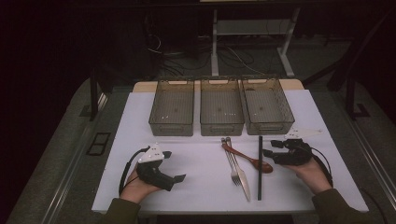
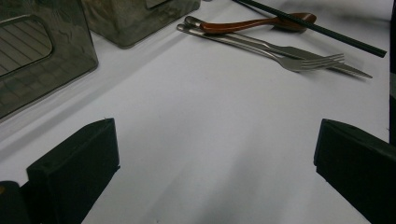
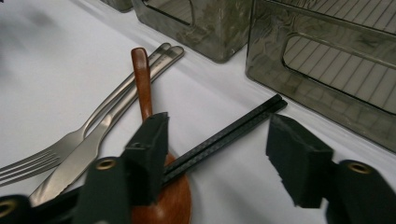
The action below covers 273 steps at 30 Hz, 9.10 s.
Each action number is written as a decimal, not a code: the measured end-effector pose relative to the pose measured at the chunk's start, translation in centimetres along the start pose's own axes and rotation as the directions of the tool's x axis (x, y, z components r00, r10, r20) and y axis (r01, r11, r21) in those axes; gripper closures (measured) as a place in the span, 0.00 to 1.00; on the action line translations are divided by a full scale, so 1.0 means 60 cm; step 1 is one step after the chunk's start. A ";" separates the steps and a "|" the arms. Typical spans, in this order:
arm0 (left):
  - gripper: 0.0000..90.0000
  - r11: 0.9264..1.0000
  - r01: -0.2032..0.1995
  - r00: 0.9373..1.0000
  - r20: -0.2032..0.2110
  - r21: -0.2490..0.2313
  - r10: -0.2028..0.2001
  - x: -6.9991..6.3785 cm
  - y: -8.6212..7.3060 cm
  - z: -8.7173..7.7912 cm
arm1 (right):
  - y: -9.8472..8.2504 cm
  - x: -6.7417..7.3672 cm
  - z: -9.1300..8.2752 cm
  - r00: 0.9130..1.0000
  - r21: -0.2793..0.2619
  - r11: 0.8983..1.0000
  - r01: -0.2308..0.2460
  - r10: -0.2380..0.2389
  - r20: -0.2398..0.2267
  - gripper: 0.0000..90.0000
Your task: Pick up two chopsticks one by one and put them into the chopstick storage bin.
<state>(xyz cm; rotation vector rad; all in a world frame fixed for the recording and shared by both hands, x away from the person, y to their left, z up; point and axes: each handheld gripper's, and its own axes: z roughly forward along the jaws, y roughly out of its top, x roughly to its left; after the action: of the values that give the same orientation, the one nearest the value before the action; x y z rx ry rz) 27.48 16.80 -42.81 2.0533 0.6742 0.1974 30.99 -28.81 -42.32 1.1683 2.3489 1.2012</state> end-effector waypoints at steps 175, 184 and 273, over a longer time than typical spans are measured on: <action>0.00 1.000 -0.013 1.000 0.018 0.028 0.013 -0.002 -0.003 0.002 | -0.010 0.018 0.020 0.988 0.243 0.963 0.118 -0.089 -0.127 0.89; 0.00 0.999 -0.014 1.000 0.017 0.029 0.014 -0.002 -0.003 0.002 | -0.010 0.021 0.023 0.987 0.259 0.956 0.135 -0.107 -0.121 0.93; 0.00 1.000 -0.011 1.000 0.021 0.017 0.011 -0.006 -0.003 0.005 | 0.105 0.039 0.031 0.972 0.028 0.993 0.112 -0.103 -0.213 0.93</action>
<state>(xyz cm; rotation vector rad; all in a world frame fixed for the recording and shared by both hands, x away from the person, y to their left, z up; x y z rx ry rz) 27.21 16.47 -43.08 2.0726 0.6541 0.1770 33.92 -23.88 -38.33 0.9521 2.5648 1.3039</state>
